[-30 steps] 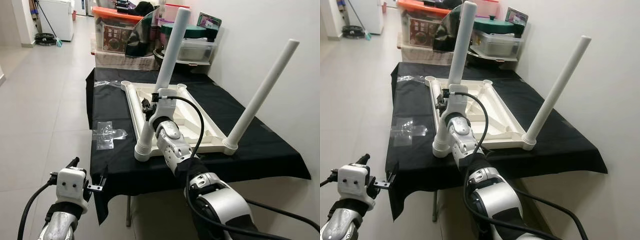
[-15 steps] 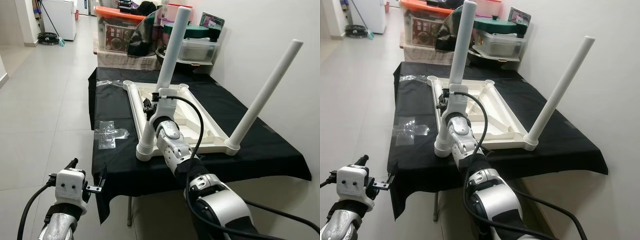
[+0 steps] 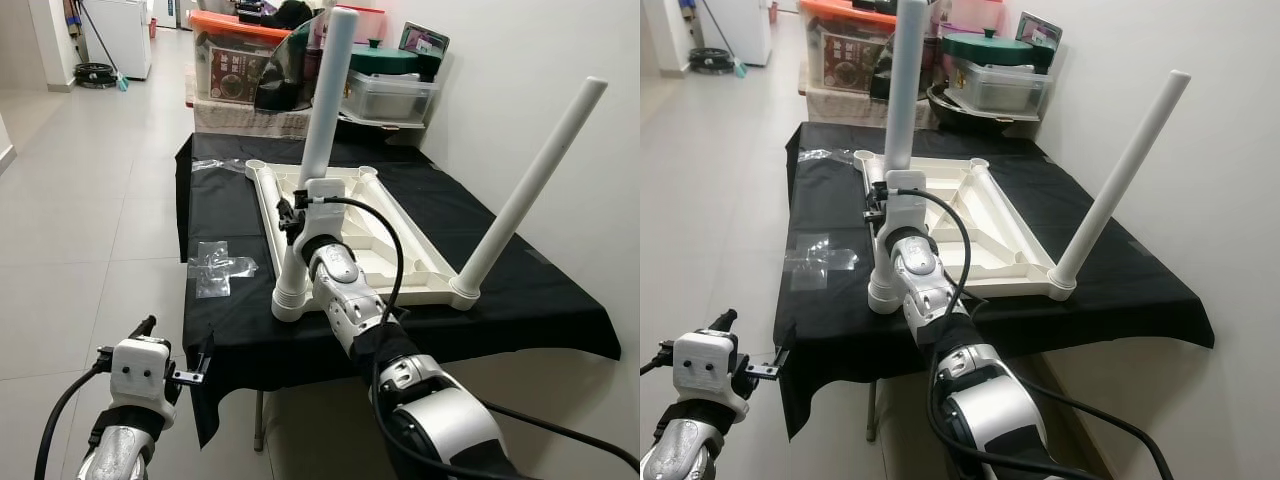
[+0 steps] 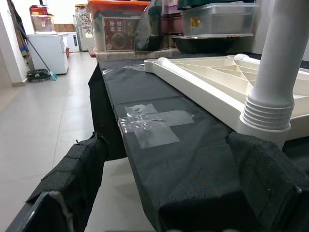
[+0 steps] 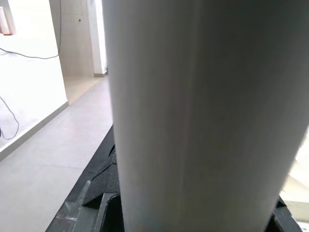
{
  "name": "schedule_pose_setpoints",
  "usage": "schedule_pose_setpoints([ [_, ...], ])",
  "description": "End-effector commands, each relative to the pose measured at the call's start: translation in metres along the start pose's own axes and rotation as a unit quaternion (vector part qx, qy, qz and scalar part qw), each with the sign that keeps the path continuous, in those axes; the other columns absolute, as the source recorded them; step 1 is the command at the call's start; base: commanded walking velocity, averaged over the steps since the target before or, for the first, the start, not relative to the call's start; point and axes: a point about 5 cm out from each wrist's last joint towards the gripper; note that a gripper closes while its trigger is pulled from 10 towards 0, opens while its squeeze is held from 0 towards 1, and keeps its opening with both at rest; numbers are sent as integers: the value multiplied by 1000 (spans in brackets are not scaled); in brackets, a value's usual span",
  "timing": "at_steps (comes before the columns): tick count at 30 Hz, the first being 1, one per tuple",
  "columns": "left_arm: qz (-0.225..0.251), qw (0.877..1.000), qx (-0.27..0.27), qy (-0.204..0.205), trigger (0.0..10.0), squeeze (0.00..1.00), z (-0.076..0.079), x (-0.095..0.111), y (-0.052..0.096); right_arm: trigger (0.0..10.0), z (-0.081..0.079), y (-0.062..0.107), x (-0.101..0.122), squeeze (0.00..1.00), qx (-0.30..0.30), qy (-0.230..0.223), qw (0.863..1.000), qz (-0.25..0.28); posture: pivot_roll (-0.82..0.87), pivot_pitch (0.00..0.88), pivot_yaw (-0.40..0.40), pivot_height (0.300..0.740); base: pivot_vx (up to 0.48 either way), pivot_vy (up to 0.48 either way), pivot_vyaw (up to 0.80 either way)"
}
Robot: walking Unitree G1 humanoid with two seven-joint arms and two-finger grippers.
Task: Building children table
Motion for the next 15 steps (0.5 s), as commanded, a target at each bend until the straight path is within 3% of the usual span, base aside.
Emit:
schedule_pose_setpoints([
  [1,-1,1000,-2,-1,10000,0,1,-2,-1,10000,-22,16,-51,0,24,-17,994,-101,174,0,-169,740,0,0,0],
  [15,-3,1000,-7,-1,10000,0,3,-4,-3,10000,-15,18,-55,0,18,-26,993,-110,172,0,-164,740,0,0,0],
])
Point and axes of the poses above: a point about 5 cm out from each wrist's last joint towards the gripper, its own y axis pointing back from the gripper into the wrist, its own x axis along the axis of the wrist's last joint, z = x × y, and after that the axes turned 5 degrees about y, right-handed
